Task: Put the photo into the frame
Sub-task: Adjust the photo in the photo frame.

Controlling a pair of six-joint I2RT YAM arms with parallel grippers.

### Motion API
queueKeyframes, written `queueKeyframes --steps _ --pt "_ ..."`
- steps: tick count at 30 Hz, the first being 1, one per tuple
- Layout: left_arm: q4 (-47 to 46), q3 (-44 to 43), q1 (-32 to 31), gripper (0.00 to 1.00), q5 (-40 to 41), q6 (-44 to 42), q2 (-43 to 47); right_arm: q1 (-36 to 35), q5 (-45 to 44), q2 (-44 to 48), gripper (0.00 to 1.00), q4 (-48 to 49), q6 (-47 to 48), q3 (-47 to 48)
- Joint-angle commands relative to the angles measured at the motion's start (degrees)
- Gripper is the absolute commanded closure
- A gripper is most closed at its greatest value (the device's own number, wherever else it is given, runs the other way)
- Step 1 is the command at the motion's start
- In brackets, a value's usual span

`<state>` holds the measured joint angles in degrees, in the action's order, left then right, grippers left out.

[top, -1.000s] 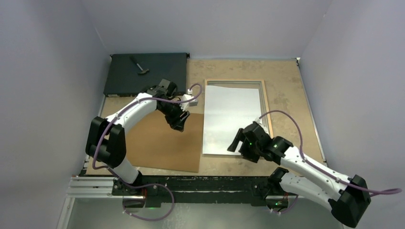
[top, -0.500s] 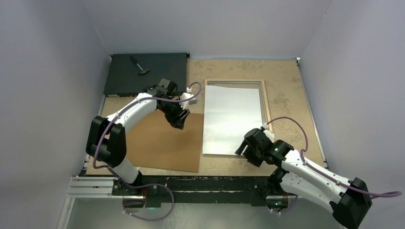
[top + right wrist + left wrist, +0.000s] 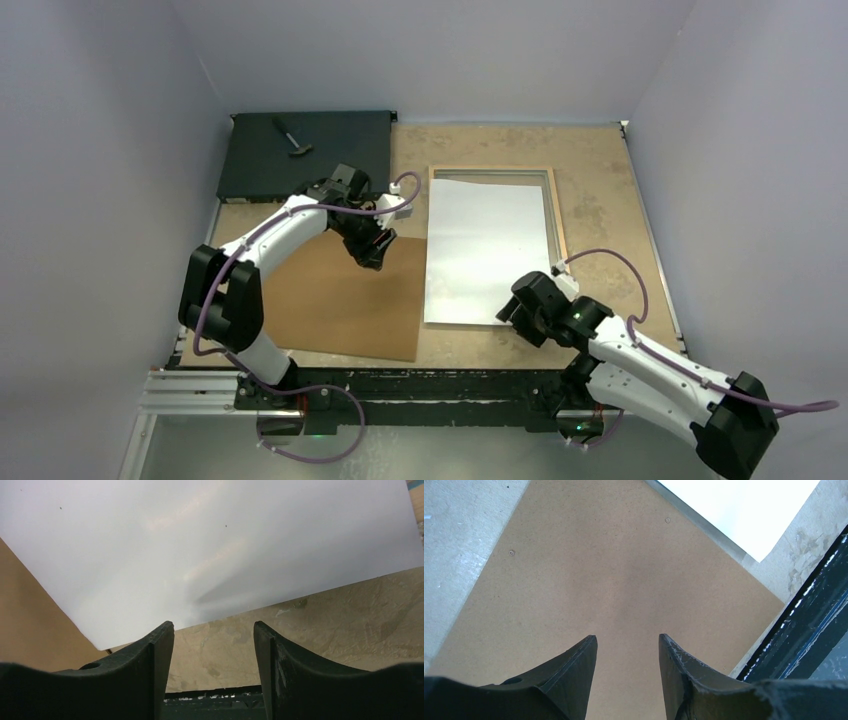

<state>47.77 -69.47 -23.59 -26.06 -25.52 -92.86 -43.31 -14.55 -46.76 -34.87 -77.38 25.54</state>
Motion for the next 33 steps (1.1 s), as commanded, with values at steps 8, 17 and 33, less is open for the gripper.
queueKeyframes --steps 8,17,33 --pt "-0.4 1.0 0.2 0.53 1.2 0.5 3.5 0.5 -5.9 0.2 0.43 1.2 -2.5 0.6" --pt "-0.3 1.7 0.4 0.53 1.3 0.6 4.1 1.0 -7.5 0.1 0.45 1.9 -2.3 0.8" --pt "-0.8 1.3 0.6 0.53 -0.5 0.9 2.7 1.1 -0.1 0.3 0.16 2.1 3.2 -0.7"
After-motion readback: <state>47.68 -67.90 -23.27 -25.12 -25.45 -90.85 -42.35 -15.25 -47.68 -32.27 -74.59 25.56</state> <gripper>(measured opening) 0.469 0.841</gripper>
